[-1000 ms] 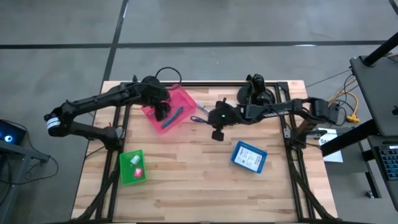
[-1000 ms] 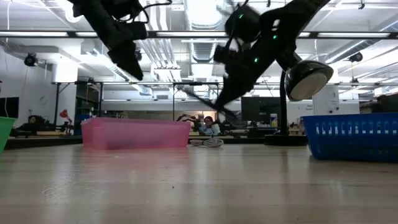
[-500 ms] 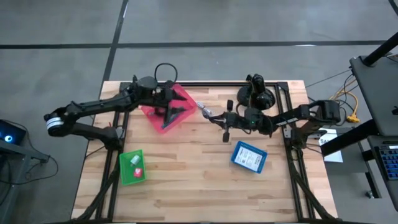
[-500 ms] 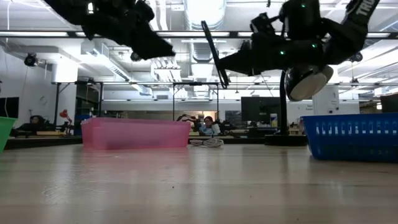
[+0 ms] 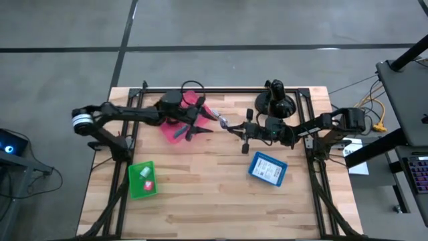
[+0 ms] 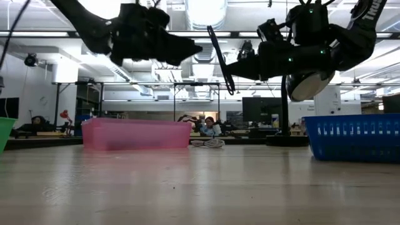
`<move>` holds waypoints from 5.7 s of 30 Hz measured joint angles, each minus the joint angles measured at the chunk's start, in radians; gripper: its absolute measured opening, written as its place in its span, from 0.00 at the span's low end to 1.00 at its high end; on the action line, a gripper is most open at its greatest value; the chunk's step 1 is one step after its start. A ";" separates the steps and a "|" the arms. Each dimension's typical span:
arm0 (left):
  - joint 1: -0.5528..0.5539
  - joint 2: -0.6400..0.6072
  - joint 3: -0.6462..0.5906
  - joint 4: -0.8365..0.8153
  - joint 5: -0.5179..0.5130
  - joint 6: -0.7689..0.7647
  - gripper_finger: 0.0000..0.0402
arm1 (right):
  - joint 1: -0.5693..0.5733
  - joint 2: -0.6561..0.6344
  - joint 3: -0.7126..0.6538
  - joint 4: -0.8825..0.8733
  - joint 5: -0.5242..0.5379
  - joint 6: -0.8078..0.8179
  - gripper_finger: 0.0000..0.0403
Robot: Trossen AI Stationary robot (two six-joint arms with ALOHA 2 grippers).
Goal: Pick and place items into bin
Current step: Put the violet charger cable into the red bin
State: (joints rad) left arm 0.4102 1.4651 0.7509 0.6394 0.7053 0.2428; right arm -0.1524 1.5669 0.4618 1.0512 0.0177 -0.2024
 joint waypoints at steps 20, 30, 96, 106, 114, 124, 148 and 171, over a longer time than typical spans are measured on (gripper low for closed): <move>-0.062 0.053 0.002 0.191 -0.004 -0.001 0.53 | 0.002 0.000 0.000 -0.005 0.003 0.000 0.03; -0.099 0.053 0.006 0.219 -0.208 0.000 0.53 | 0.002 0.000 0.002 -0.004 0.003 0.000 0.03; -0.127 0.140 0.092 0.206 -0.159 0.051 0.53 | 0.004 -0.001 0.020 -0.046 0.006 -0.041 0.03; -0.127 0.154 0.091 0.183 -0.240 0.051 0.53 | 0.004 -0.003 0.021 -0.008 0.006 -0.037 0.03; -0.127 0.153 0.091 0.198 -0.240 0.052 0.53 | 0.004 -0.003 0.021 0.000 0.006 -0.037 0.03; -0.127 0.187 0.113 0.198 -0.239 0.088 0.40 | 0.004 -0.003 0.021 -0.001 0.006 -0.038 0.03; -0.126 0.178 0.121 0.172 -0.349 0.110 0.04 | 0.002 -0.006 0.025 -0.042 0.021 -0.117 0.03; -0.120 0.114 0.127 0.067 -0.810 0.133 0.03 | 0.006 -0.001 0.019 -0.077 0.082 -0.096 0.48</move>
State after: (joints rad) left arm 0.2904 1.5787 0.8783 0.7067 -0.1046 0.3756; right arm -0.1459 1.5661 0.4812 0.9747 0.0999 -0.2985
